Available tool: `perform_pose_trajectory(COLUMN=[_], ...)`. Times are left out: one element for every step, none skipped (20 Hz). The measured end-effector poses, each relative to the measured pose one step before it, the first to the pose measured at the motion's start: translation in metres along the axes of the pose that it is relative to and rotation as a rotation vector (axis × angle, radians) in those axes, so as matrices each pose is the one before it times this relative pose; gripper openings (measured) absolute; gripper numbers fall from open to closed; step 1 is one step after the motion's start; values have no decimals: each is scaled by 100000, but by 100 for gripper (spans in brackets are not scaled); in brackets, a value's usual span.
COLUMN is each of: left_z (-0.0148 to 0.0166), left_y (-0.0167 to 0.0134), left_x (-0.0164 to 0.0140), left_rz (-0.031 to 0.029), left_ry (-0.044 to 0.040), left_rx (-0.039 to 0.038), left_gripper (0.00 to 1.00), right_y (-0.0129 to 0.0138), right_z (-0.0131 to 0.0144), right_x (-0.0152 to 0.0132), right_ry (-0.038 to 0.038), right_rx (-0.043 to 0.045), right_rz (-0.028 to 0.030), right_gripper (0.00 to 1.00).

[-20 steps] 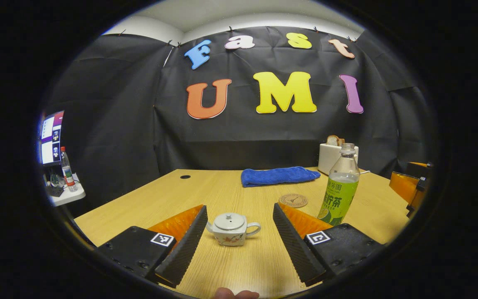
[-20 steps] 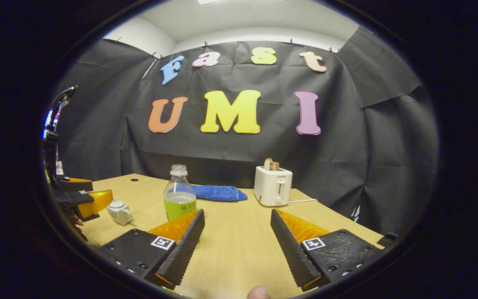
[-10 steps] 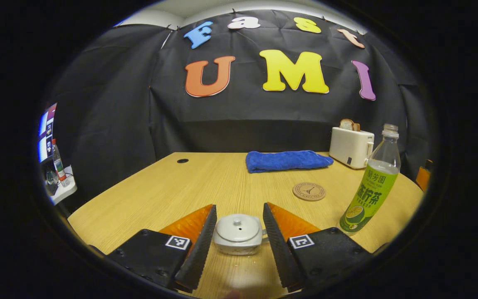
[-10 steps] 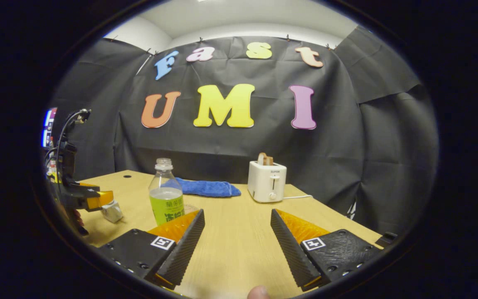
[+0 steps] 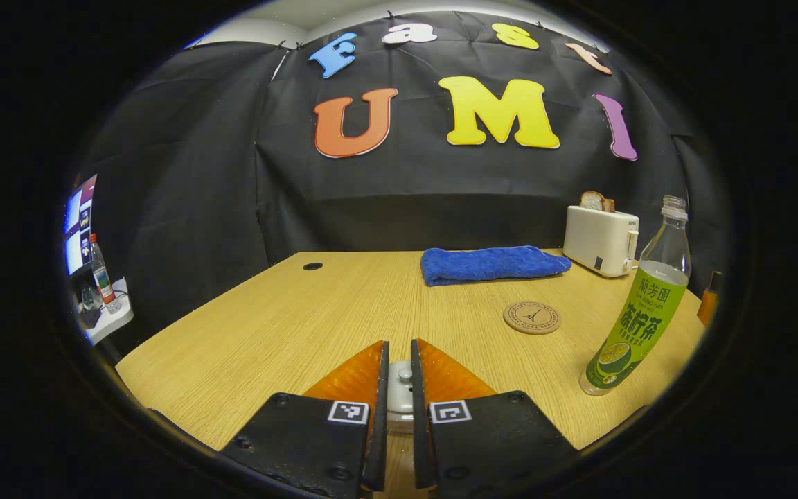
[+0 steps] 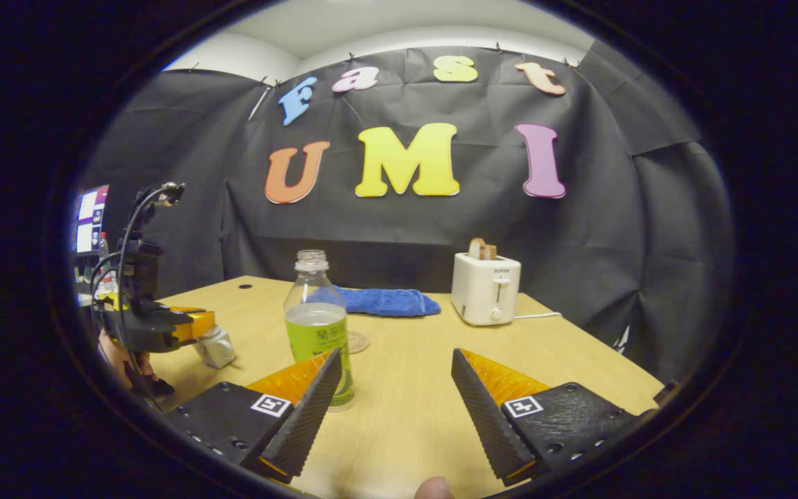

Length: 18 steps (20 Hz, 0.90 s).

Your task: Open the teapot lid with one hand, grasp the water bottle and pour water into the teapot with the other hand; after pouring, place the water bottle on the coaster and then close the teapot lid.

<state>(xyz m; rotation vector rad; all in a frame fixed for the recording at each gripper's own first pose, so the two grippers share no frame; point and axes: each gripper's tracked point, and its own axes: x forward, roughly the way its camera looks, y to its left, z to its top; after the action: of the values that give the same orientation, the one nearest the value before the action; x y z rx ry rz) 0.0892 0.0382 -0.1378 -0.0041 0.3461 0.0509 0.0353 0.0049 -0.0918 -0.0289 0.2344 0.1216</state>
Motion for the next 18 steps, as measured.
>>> perform_pose_trajectory(left_z=[3, -10, 255, 186, 19, 39, 182, 291, 345, 540, 297, 409, 471, 495, 408, 504, 216, 300], left_y=[14, -30, 185, 94, 43, 41, -14, -45, 139, 178, 38, 75, 108, 92, 150, 230, 189, 144], left_x=[-37, 88, 70, -104, -98, -21, -160, -248, -191, -324, -353, -313, -476, -484, -520, -562, -529, -513], left_rz=[-426, 157, -29, -82, -522, -329, -447, -566, -329, -155, -231, -802, -493, -550, -289, 17, -62, 48], left_ry=[-617, 150, -971, -721, -252, -192, -377, -785, -892, -1320, -1080, -872, -911, -970, -1260, -1232, -732, -924], left_rx=[202, -6, -200, -355, -453, -284, -90, -158, 11, 215, 144, -353, -738, -427, -269, 284, 489, 289], left_gripper=[16, 7, 6, 4, 3, 3, 3, 3, 3, 3, 3, 3, 3, 3, 3, 3, 3, 3], right_y=[488, 493, 410, 401, 212, 68, 55, -13, 65, 117, 71, 200, 329, 411, 371, 391, 441, 235], right_z=[-52, -87, -80, -105, 20, -22, 30, -140, 70, -76, 5, -179, 33, -224, -200, -178, -194, -272], right_x=[94, 97, 50, 97, 62, 50, 70, 120, 94, 194, 183, 297, 171, 330, 303, 347, 425, 527], right_ry=[310, 144, 273, 239, -38, -117, -184, -44, -326, -101, 33, 167, 150, 445, 494, 503, 964, 1096], right_rx=[-893, -818, -519, -591, -557, -494, -167, 121, 237, 37, -59, 155, 367, 263, 226, 341, 162, 340], right_rz=[1409, 1358, 1016, 1178, 517, 199, -16, -14, 358, 100, 61, 280, 561, 351, 466, 607, 1022, 22], right_gripper=[95, 95, 95, 96, 96, 97, 96, 96, 95, 96, 96, 96, 96, 96, 98, 98, 98, 98])
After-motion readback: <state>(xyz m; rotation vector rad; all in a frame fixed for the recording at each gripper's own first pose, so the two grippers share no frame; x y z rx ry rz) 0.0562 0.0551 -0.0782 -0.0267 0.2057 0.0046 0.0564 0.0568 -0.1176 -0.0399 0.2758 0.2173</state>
